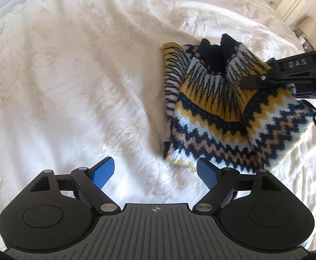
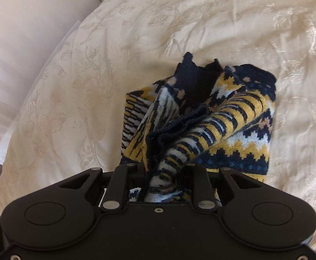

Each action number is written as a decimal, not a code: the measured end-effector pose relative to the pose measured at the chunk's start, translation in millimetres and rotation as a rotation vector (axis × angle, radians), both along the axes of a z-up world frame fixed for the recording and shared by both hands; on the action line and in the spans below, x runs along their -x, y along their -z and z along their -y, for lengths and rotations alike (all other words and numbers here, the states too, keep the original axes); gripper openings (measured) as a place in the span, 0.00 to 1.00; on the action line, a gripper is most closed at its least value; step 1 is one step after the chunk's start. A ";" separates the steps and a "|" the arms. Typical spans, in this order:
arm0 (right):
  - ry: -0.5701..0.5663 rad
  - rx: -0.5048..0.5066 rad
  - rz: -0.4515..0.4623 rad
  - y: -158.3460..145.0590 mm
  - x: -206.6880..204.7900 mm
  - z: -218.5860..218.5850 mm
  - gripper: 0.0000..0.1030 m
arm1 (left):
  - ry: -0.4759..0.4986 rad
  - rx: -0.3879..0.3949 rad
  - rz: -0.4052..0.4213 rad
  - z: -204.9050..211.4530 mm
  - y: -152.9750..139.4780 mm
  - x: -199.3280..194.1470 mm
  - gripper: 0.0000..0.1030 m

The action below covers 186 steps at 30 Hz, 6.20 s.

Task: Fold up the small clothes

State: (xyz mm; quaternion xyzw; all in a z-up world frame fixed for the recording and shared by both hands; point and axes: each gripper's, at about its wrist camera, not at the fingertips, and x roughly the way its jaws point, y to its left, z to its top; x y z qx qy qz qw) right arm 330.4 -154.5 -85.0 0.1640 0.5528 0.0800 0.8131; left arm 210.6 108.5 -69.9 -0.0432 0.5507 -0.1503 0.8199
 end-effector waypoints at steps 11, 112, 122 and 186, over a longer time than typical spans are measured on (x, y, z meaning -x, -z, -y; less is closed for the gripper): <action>-0.096 -0.001 0.053 10.0 -8.8 -54.9 0.55 | -0.003 -0.007 -0.018 -25.1 5.3 6.8 0.80; 0.170 -0.032 0.258 12.1 110.6 54.2 0.99 | 0.230 0.158 0.067 38.0 -5.6 -77.6 0.86; 0.313 -0.141 0.160 45.6 79.1 114.3 0.99 | 0.262 0.142 -0.053 50.5 29.7 -25.3 0.91; 0.300 -0.174 -0.119 48.1 236.4 129.5 0.68 | 0.235 0.209 -0.268 56.7 70.8 38.4 0.41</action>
